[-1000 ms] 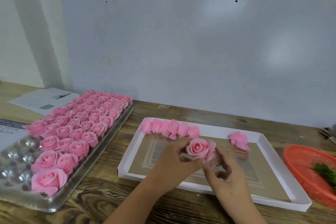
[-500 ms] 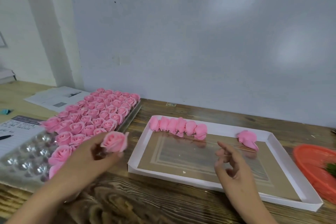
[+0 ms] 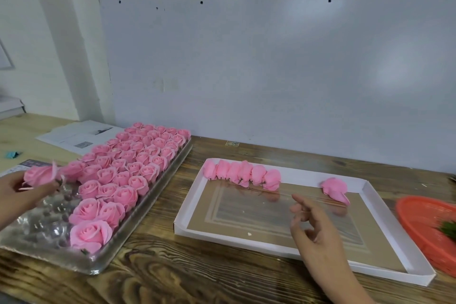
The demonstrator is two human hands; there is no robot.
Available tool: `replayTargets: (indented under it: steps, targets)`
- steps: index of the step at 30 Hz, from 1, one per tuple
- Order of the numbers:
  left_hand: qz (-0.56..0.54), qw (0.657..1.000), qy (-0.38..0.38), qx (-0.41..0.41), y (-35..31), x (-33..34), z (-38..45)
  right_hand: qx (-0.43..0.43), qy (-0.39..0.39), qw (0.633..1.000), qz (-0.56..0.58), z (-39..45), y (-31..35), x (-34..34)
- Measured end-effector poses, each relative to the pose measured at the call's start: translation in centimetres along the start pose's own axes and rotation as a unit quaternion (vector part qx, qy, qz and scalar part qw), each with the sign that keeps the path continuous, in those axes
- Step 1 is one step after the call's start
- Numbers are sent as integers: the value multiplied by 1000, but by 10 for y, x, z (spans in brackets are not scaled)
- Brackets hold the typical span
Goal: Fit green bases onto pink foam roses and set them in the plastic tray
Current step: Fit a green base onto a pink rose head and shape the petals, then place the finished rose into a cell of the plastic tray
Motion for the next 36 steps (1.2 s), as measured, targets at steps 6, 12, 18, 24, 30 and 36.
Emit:
replayTargets:
  steps: [6, 12, 18, 24, 30, 36]
  targets:
    - [15, 999, 4, -29, 8, 21, 2, -3, 0, 1000, -4, 1, 1, 0]
    - [68, 997, 22, -7, -25, 38, 10, 1, 3, 1000, -8, 1, -1, 0]
    - [91, 995, 32, -12, -30, 44, 15, 6, -1, 1000, -2, 2, -2, -1]
    - [115, 993, 40, -13, -33, 49, 22, -1, -4, 1000, -3, 2, -3, 1]
    - [141, 989, 49, 11, -41, 50, 26, -4, -5, 1000, 2, 2, 0, 0]
    - [122, 992, 17, -7, -47, 42, 23, -2, 1, 1000, 0, 1, 1, 1]
Point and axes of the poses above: each hand's wrist, its own z-axis towards the middle knuckle, its own x-axis out of the palm, y = z × x, the point moved 10 cm from there along z, towards the middle knuckle, and after that the axes turned 6 degrees about x, right-handed, at the moved point
